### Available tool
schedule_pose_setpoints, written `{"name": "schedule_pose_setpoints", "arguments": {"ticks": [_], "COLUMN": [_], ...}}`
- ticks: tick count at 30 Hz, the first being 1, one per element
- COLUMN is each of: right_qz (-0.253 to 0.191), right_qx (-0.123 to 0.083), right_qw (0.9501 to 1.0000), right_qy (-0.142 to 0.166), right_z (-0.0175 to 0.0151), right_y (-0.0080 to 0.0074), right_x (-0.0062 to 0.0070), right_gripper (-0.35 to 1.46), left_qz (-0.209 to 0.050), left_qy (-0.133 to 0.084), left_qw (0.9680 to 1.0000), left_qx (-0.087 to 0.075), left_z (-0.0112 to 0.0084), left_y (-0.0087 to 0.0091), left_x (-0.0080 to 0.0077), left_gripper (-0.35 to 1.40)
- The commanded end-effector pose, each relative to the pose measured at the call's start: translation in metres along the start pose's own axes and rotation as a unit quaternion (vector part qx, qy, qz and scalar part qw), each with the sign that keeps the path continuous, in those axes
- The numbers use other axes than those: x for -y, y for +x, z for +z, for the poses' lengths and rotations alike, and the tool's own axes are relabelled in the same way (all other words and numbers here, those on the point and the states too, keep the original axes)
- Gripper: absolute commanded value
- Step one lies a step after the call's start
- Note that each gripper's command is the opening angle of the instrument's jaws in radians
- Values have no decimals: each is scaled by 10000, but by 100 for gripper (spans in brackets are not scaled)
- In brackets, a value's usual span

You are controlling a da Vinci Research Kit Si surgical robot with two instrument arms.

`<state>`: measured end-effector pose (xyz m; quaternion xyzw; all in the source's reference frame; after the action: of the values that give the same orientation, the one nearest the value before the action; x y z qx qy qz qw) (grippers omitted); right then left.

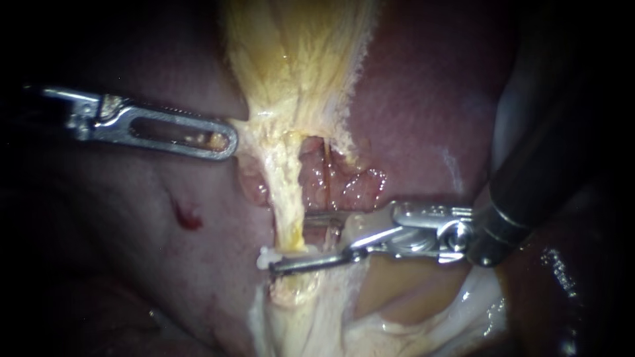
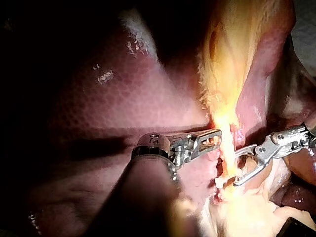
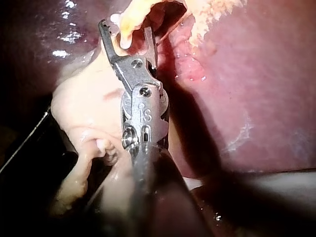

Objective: Going back first clip left tube

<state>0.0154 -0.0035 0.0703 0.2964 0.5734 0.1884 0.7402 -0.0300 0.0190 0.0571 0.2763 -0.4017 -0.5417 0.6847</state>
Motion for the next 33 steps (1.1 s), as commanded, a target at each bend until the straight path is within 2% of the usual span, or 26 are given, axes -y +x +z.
{"name": "schedule_pose_setpoints", "arguments": {"ticks": [1,10,18,23,33], "right_qz": [-52,-580,-830,-863,-864], "right_qx": [0,-21,-49,-54,-48], "right_qw": [10000,9983,9965,9961,9959], "right_qy": [7,82,131,145,245], "right_z": [-5,-68,-120,-135,-138], "right_y": [2,28,54,58,58], "right_x": [1,4,-4,-6,-5], "right_gripper": [50,50,50,50,50], "left_qz": [2,2,2,2,9], "left_qy": [1,2,2,1,-31], "left_qw": [10000,10000,10000,10000,10000], "left_qx": [0,-2,-1,-1,27], "left_z": [-1,-1,-1,-1,6], "left_y": [0,0,0,0,3], "left_x": [0,0,0,0,-1], "left_gripper": [-35,-35,-35,-35,-35]}}
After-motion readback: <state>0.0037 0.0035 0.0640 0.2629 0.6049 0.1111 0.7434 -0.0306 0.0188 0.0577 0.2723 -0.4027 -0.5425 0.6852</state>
